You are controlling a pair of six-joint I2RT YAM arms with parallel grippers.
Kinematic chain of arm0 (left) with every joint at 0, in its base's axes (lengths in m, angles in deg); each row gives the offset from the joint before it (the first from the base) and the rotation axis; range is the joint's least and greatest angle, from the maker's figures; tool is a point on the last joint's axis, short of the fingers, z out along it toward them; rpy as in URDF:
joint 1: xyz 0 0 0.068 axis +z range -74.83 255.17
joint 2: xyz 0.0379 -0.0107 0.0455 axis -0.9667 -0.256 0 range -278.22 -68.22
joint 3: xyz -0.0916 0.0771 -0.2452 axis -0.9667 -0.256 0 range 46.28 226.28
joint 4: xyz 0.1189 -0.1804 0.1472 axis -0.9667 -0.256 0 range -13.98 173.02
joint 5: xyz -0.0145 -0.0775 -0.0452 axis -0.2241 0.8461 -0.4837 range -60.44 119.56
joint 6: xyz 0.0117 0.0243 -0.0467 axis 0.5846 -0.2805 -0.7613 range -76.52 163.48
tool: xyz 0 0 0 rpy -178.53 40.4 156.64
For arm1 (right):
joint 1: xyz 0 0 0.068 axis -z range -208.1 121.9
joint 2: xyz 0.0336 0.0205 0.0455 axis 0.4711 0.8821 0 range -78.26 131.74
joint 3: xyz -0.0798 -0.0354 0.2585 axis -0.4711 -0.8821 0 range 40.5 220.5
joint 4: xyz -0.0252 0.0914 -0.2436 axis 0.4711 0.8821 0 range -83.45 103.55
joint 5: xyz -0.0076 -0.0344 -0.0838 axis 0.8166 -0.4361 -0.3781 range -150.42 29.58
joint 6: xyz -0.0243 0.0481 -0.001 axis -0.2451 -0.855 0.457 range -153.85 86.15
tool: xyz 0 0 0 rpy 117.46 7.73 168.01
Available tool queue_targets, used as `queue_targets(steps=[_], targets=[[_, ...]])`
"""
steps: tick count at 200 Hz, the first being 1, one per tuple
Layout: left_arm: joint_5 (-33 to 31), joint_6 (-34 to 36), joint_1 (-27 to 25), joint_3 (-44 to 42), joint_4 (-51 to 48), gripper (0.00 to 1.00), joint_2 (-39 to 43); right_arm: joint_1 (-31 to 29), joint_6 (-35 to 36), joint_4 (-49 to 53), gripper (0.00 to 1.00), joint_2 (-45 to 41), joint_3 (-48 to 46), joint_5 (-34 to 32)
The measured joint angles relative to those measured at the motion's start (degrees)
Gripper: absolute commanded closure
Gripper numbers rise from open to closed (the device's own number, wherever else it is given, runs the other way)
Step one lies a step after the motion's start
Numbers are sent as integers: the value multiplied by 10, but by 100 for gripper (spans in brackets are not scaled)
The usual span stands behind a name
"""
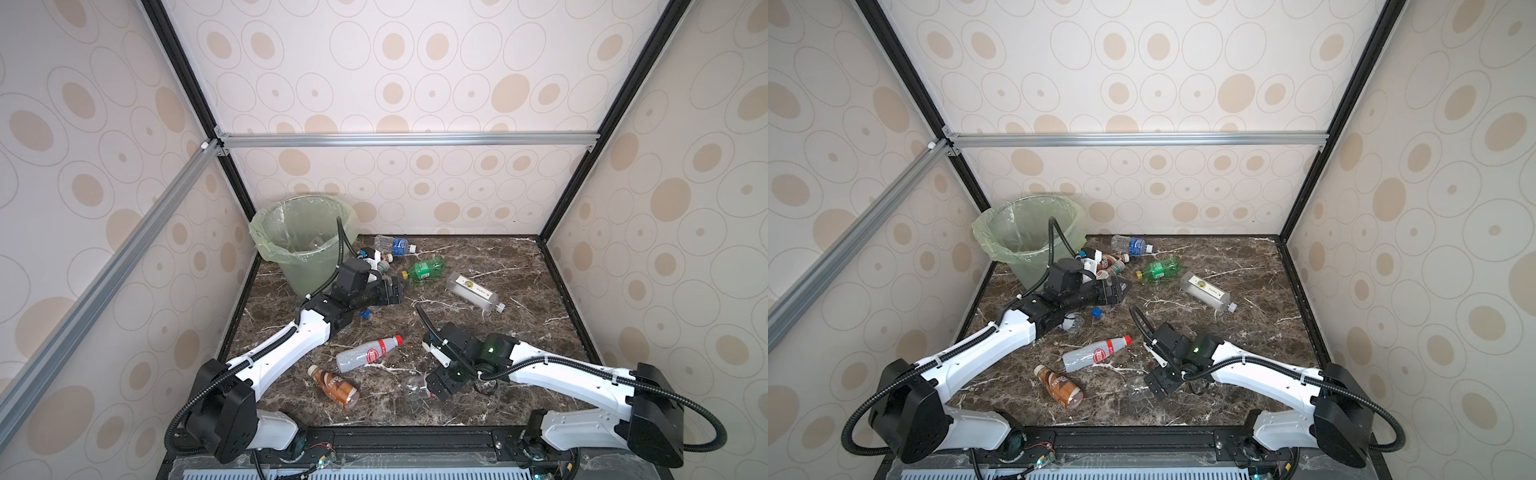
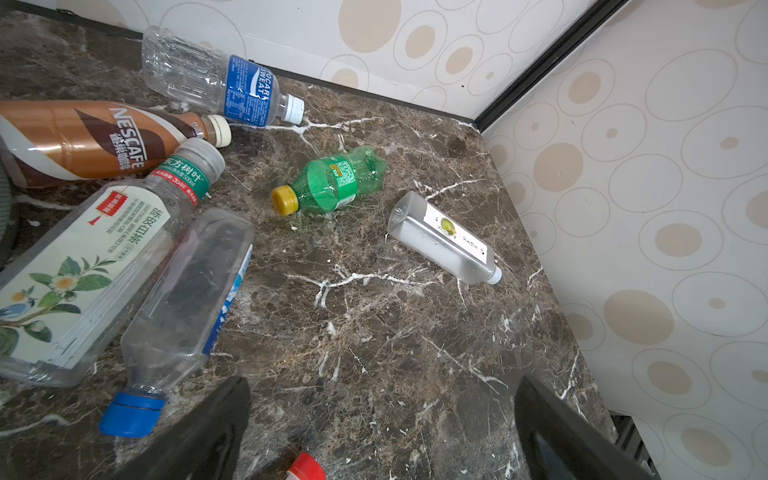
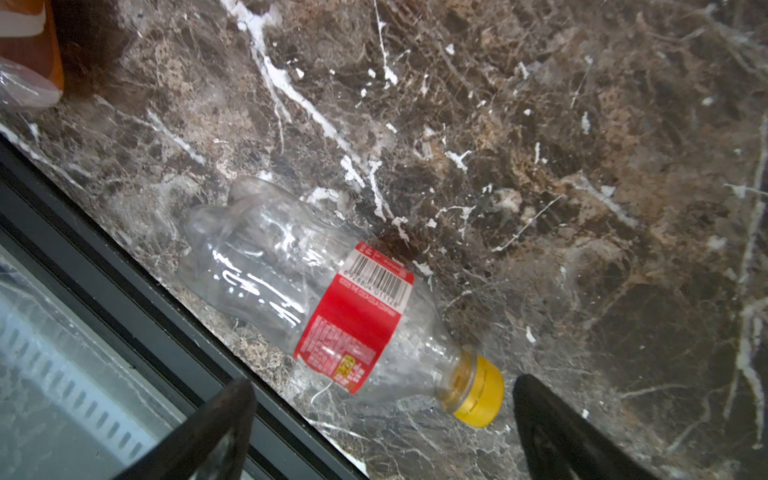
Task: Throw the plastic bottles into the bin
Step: 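Lower the right gripper onto the clear red-labelled yellow-capped bottle, then close the right gripper on the red-labelled bottle and lift it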
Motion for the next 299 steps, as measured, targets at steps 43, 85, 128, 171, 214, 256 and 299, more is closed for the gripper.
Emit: queue_targets(steps=[43,85,128,171,214,256,299], targets=[[0,-4,0,-3,1,1,0,-9,0,-7,0,18,0,-10],[2,-8,0,-4,5,1,0,-12,0,-24,0,36,0,-10],[2,-10,0,-4,5,1,0,-12,0,-38,0,52,-9,-11],[2,-11,1,-11,8,1,0,-12,-6,-41,0,62,-10,-37],[2,-12,1,-17,8,1,0,-12,-15,-50,0,77,-11,-70],[2,-12,2,-18,8,1,0,-2,-21,-63,0,104,-10,-87],[2,-12,4,-26,9,1,5,40,-22,-94,4,118,-10,-83]])
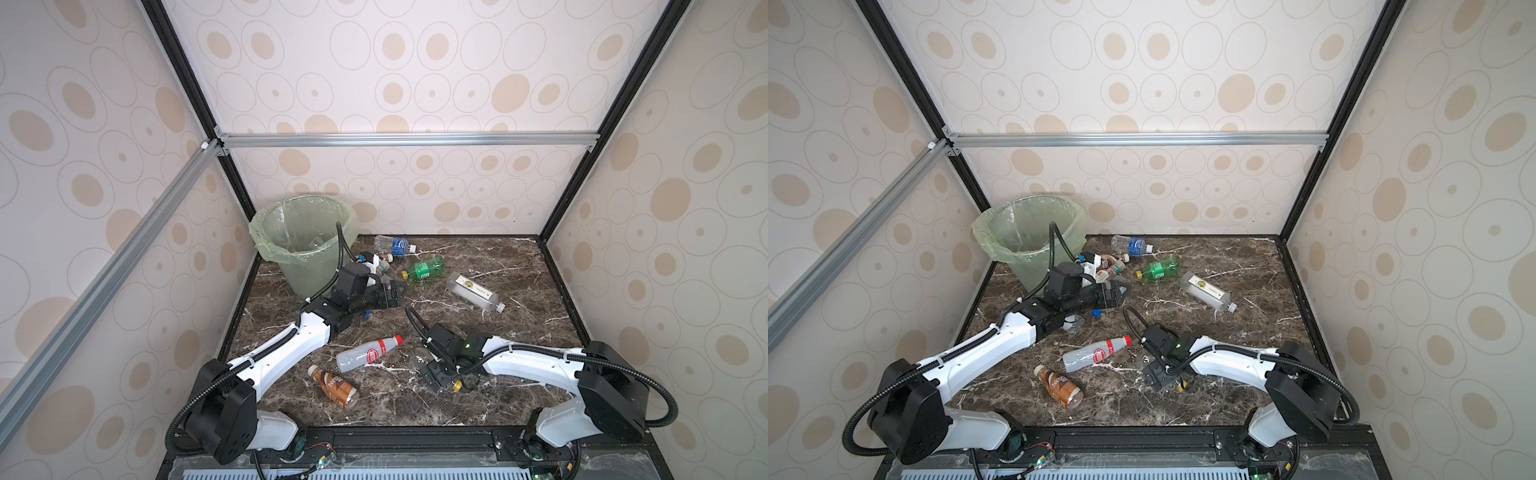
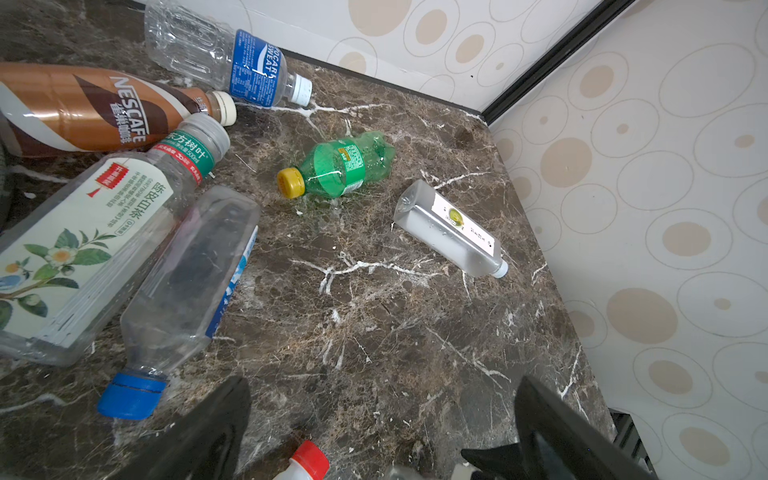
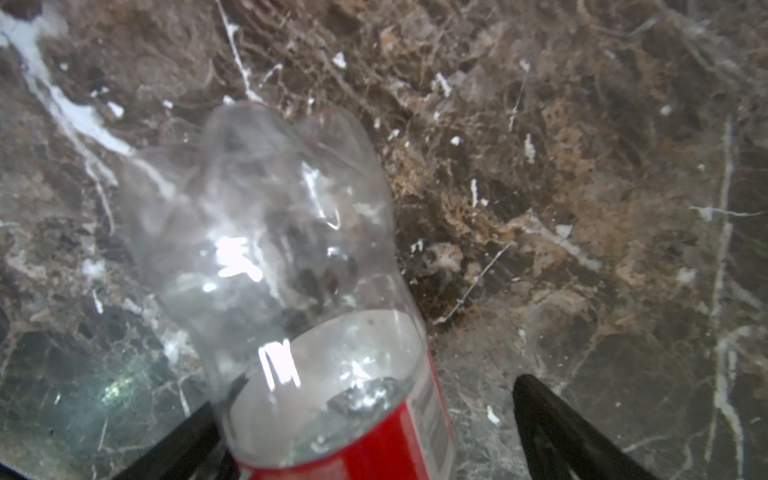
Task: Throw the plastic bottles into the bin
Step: 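Close the right gripper on the red-labelled bottle and lift it, then carry the bottle toward the left gripper while the left gripper rises to meet it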
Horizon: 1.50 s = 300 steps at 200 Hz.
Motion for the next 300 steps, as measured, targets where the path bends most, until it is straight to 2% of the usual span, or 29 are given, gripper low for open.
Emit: queue_targets(steps=[43,64,102,166,239,300], targets=[[0,0,2,-9,0,1,4,42,0,-33,12,25,0,13],[1,-1,2,-10,0,1,4,60,-1,-46,22,43,1,21],[5,-3,2,-10,2,1,4,99,-4,-61,34,78,26,37],[7,-4,4,-9,2,1,4,167,-5,-73,43,133,114,76],[10,-14,4,-9,5,1,3,213,-11,-62,46,202,238,105],[35,-38,-1,-25,57,1,6,248,-39,-30,48,207,425,130]])
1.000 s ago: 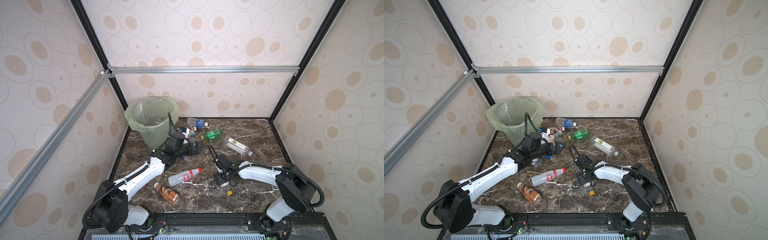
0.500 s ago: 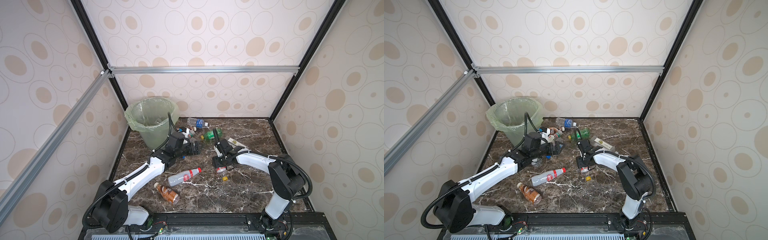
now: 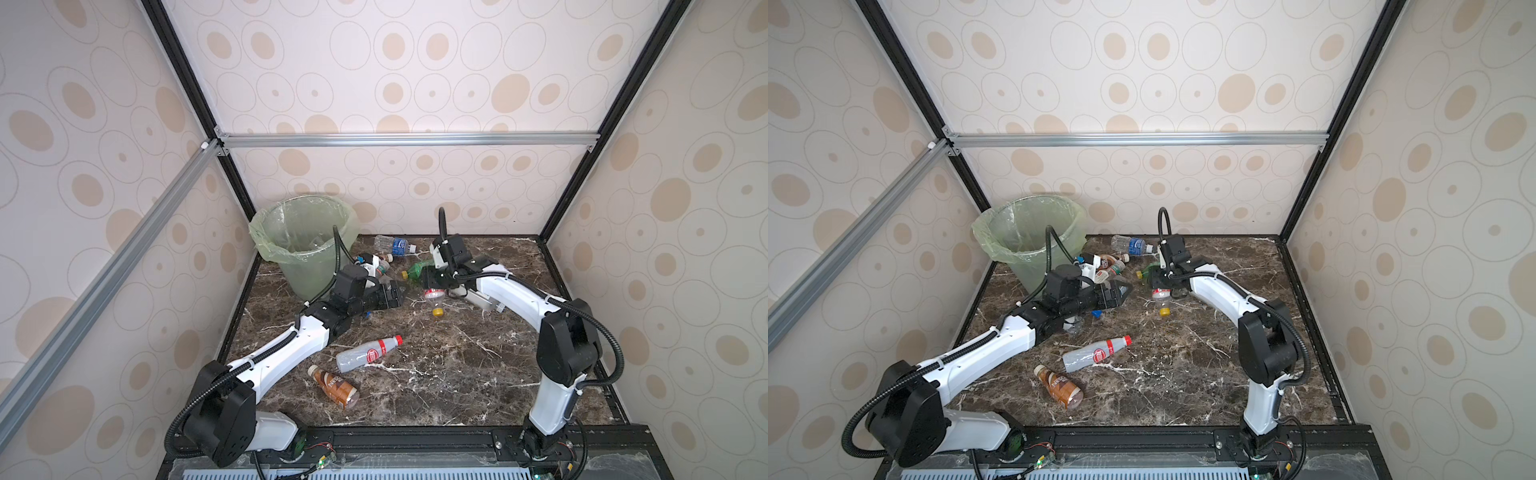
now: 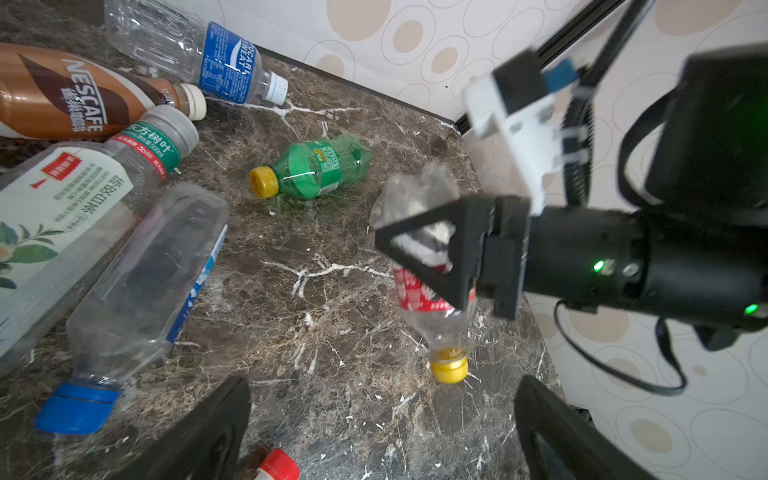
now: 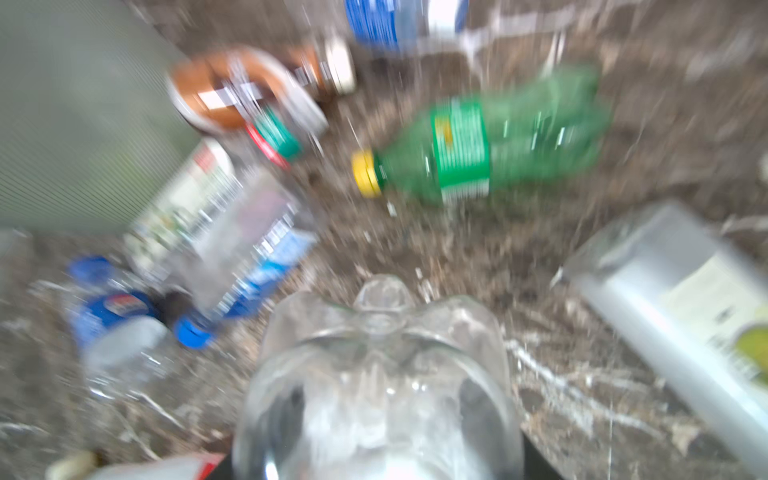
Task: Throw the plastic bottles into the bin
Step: 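Carry the bottle toward the left gripper while the left gripper rises to meet it, then close the left gripper on the bottle's cap end below the right gripper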
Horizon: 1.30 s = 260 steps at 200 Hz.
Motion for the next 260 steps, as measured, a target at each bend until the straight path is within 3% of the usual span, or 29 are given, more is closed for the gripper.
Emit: queue_targets(steps=[34,120,178,225,260], targets=[[4,-5,-16,-1,26,1,0,2,-27,-6,50,-2,53,16],[11,-24,-76,3,153,4,-47,2,-98,-41,51,-54,48,41],[-7,-35,-93,30,184,21,-90,2,-111,-49,52,-66,48,49],[-24,-39,-101,52,202,49,-106,2,-120,-64,51,-75,30,51],[-32,-39,-104,52,205,54,-116,1,-127,-73,51,-85,18,51]])
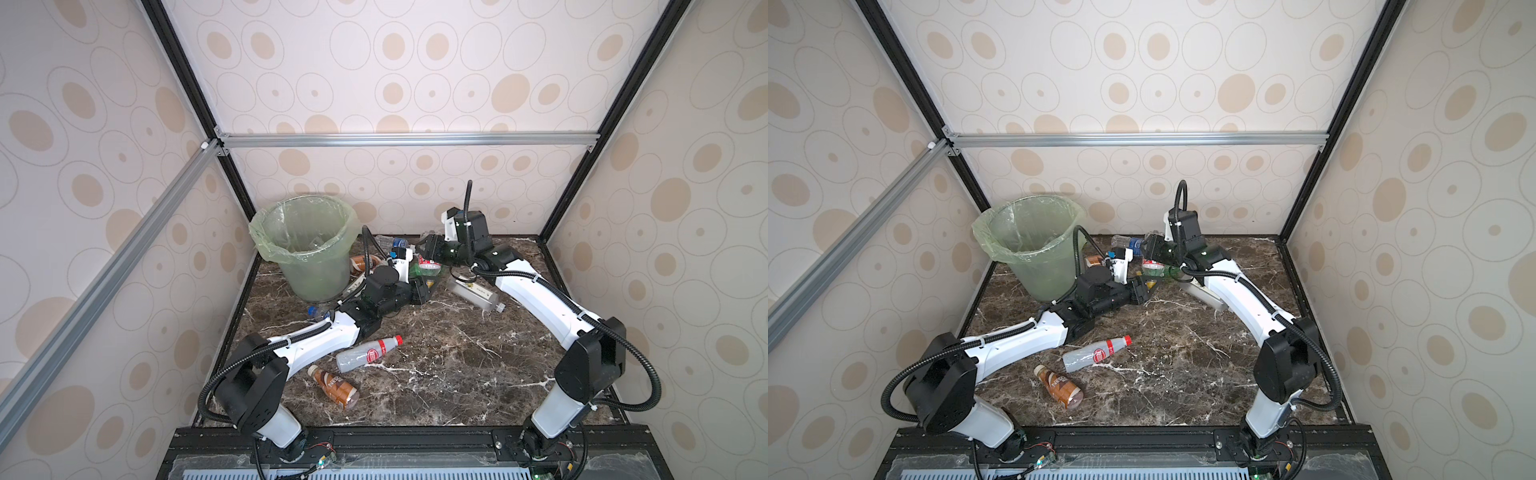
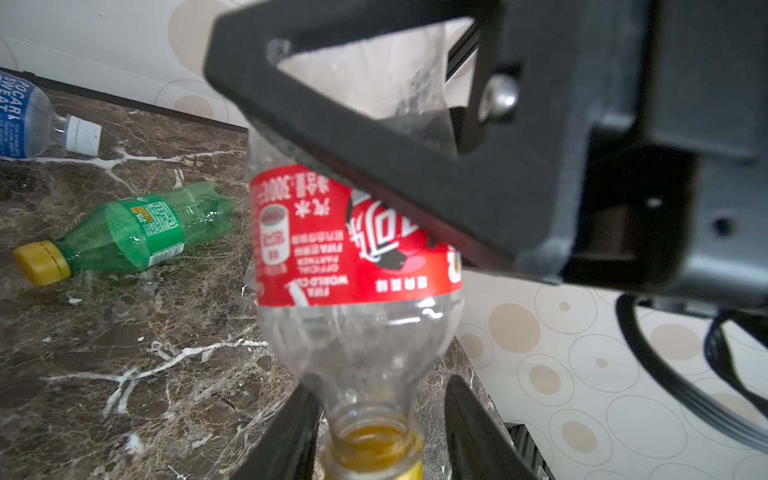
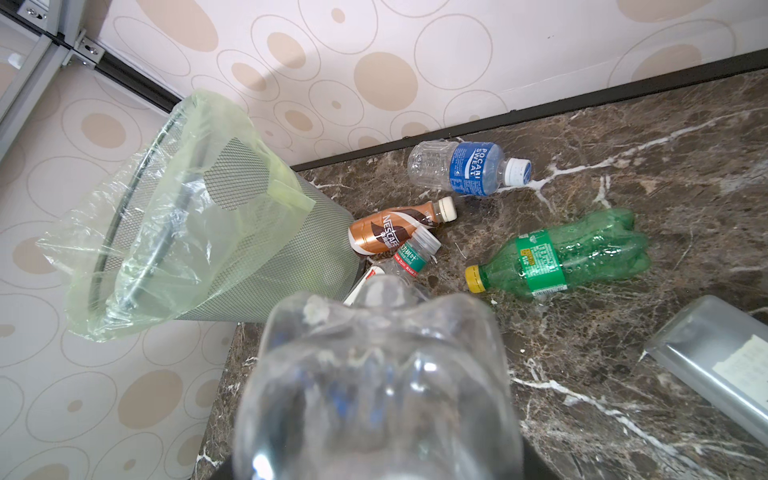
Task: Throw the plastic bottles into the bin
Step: 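Close the left gripper on the bottle's cap end below the right gripper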
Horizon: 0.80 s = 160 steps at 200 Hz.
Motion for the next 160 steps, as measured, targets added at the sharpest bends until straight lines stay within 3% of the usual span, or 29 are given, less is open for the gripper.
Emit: queue_targets(steps=[27,56,83,106,160], targets=[[-6,0,-6,0,0,56,-5,0,-5,-6,51,-6,-3,-1],[-14,0,-9,0,4,72,-5,0,-8,-16,51,-10,-3,-2],[-20,0,-11,0,7,76,-4,0,-9,-21,50,-14,-7,-3],[-24,0,-12,0,5,84,-4,0,-9,-24,43,-17,-12,-4],[-45,7,-13,5,-17,85,2,0,-4,-23,26,-25,-18,-7]])
